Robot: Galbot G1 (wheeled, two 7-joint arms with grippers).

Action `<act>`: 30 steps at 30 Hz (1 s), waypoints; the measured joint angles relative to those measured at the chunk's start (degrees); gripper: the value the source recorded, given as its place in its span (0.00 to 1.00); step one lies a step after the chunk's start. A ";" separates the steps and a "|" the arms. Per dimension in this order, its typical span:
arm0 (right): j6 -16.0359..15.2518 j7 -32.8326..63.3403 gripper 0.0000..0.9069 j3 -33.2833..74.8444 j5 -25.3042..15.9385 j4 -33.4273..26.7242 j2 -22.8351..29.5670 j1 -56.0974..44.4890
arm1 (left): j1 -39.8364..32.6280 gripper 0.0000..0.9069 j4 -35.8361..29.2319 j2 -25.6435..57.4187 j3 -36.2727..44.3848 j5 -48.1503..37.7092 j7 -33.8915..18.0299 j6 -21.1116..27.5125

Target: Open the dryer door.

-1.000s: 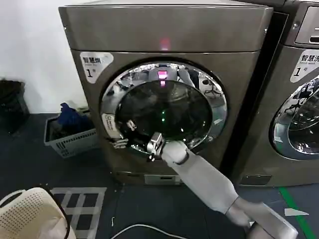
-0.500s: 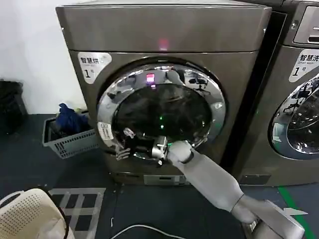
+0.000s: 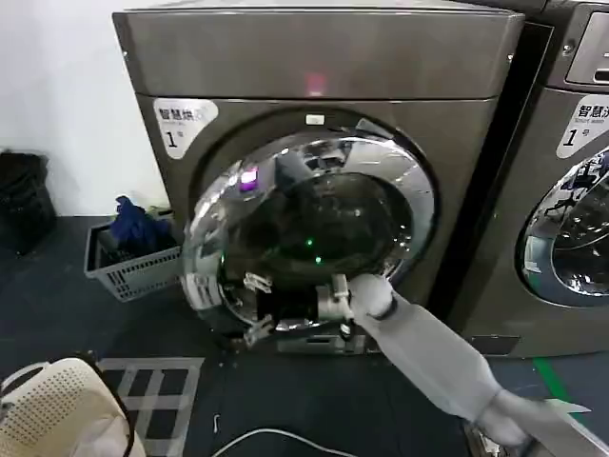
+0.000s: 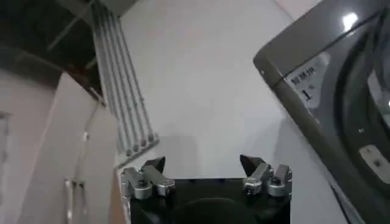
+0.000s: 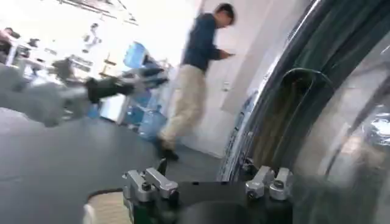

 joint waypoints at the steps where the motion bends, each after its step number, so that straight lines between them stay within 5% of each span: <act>1: 0.00 -0.43 1.00 0.40 0.52 1.02 -0.74 -0.15 | -0.22 1.00 0.49 0.80 -0.42 -0.14 1.11 0.03; 11: -0.83 -3.56 1.00 2.08 3.87 8.43 -5.95 -2.56 | -3.04 1.00 2.72 8.02 0.29 -1.75 12.05 3.28; 30: -1.42 -9.59 1.00 15.54 5.50 22.78 -18.98 -16.89 | -16.49 1.00 8.74 21.80 8.58 0.15 15.68 9.65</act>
